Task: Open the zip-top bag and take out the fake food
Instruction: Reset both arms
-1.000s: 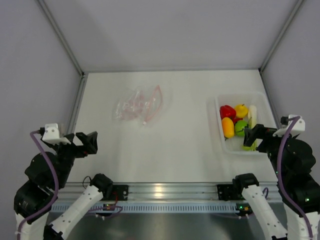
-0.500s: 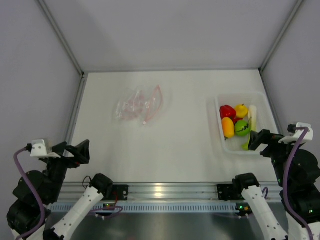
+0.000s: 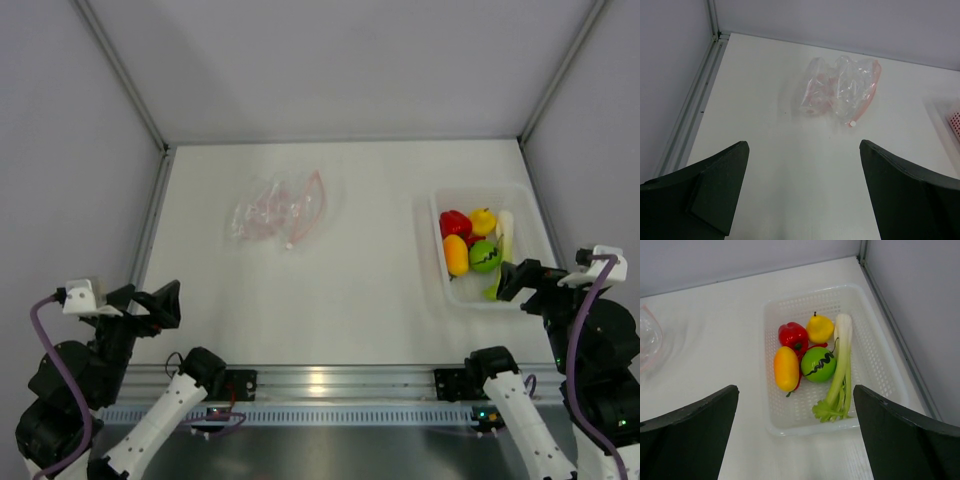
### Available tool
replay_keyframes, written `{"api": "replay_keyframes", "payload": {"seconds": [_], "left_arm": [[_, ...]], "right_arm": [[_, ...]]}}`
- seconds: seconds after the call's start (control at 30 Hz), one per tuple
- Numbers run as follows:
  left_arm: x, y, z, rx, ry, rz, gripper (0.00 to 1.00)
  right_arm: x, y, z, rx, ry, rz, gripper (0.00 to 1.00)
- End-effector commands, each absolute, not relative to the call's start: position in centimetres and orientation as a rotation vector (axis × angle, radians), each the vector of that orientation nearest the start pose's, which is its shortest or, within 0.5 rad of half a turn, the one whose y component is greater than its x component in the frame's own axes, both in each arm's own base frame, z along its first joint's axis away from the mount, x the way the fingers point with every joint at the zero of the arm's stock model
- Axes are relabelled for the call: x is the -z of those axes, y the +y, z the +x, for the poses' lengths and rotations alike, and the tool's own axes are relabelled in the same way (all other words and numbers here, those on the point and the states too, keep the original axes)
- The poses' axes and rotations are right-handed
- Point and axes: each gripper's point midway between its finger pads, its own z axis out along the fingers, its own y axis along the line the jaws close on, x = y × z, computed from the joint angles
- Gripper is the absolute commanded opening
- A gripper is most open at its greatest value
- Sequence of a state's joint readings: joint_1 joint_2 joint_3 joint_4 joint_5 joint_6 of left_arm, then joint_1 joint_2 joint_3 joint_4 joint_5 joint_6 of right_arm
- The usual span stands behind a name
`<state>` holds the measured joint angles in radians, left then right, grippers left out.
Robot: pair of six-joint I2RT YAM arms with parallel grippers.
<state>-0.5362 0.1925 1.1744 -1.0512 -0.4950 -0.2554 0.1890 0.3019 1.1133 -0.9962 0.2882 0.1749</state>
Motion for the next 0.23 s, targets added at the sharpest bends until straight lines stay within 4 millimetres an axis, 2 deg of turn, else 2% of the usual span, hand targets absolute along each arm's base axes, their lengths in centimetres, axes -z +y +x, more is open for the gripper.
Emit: {"api": "replay_keyframes", "payload": {"seconds": [0.0, 0.2], "left_arm": [[-34.23, 2.42, 10.90, 0.168, 1.651, -0.140, 0.98], [-34.32, 2.71, 10.77, 0.163, 1.641, -0.153, 0.98]], "right_arm": [[-32.48, -2.25, 12.95, 0.010, 1.740, 0.196, 0.99], [-32.13, -2.20, 13.15, 0.018, 1.768, 0.189, 0.99]]}}
